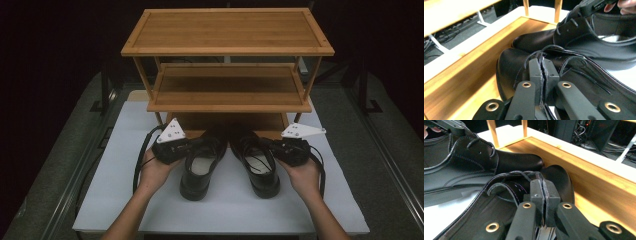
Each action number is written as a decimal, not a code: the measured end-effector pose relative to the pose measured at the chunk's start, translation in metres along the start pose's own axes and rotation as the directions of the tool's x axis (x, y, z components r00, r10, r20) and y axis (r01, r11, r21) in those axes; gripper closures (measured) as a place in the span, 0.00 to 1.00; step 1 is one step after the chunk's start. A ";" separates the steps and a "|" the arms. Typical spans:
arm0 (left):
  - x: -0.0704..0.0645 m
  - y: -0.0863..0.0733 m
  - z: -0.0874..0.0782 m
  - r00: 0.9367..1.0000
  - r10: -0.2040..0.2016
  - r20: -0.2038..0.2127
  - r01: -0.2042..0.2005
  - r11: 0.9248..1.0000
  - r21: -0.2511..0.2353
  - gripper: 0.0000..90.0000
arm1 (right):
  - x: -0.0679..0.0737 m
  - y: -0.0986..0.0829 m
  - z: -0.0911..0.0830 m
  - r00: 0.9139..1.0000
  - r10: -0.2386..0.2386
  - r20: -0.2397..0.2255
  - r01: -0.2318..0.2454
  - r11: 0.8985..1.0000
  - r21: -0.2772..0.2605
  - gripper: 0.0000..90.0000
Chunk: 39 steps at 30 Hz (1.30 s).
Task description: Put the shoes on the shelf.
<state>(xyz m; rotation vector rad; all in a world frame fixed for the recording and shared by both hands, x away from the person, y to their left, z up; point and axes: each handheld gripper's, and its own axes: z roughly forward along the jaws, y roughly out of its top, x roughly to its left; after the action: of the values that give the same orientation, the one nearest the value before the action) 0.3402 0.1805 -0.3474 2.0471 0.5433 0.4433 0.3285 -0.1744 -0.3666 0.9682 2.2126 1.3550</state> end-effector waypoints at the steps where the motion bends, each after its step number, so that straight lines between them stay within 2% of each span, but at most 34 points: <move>1: 0.003 0.001 0.002 1.000 0.003 -0.006 -0.003 1.000 0.001 0.98 | -0.002 0.001 0.003 1.000 0.001 0.003 -0.001 1.000 -0.004 0.98; 5: 0.013 0.003 0.015 0.999 -0.007 -0.034 0.006 1.000 -0.012 0.98 | -0.008 0.008 0.015 1.000 0.011 0.022 -0.011 1.000 -0.009 0.98; 7: 0.018 0.005 0.020 0.998 0.004 -0.056 -0.004 1.000 -0.012 0.98 | -0.011 0.011 0.020 0.999 0.012 0.032 -0.011 1.000 -0.014 0.98; 10: 0.022 0.006 0.029 0.996 -0.012 -0.091 0.008 0.999 -0.040 0.98 | -0.014 0.015 0.028 0.999 0.015 0.048 -0.014 0.999 -0.029 0.98; 15: 0.026 0.003 0.042 0.993 -0.019 -0.114 0.014 0.999 -0.038 0.98 | -0.017 0.018 0.040 0.998 0.037 0.060 -0.034 0.998 -0.056 0.98; 18: 0.026 -0.001 0.047 0.994 -0.019 -0.108 0.017 1.000 -0.020 0.98 | -0.017 0.015 0.046 0.997 0.045 0.057 -0.042 0.998 -0.050 0.98; 22: 0.027 -0.006 0.046 0.995 -0.037 -0.088 0.035 0.999 -0.030 0.98 | -0.018 0.010 0.047 0.997 0.056 0.046 -0.053 0.997 -0.051 0.98; 30: 0.021 -0.017 0.039 0.999 -0.011 -0.046 0.011 1.000 -0.003 0.97 | -0.011 -0.002 0.042 0.999 0.034 0.021 -0.034 0.999 -0.010 0.97; 34: 0.019 -0.019 0.038 0.998 0.006 -0.062 -0.006 1.000 0.003 0.96 | -0.006 -0.005 0.041 1.000 0.016 0.026 -0.016 1.000 -0.001 0.96; 37: 0.020 -0.019 0.038 0.999 -0.019 -0.050 0.019 1.000 -0.011 0.91 | -0.007 -0.005 0.040 0.999 0.027 0.022 -0.026 1.000 -0.006 0.90; 39: 0.022 -0.019 0.037 0.998 -0.035 -0.044 0.035 0.999 -0.006 0.85 | -0.009 -0.005 0.038 0.999 0.043 0.023 -0.043 0.999 -0.016 0.79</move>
<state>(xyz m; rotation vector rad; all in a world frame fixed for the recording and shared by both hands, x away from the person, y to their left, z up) 0.3737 0.1757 -0.3802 2.0241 0.6030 0.4697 0.3568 -0.1581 -0.3892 1.0263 2.1735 1.3704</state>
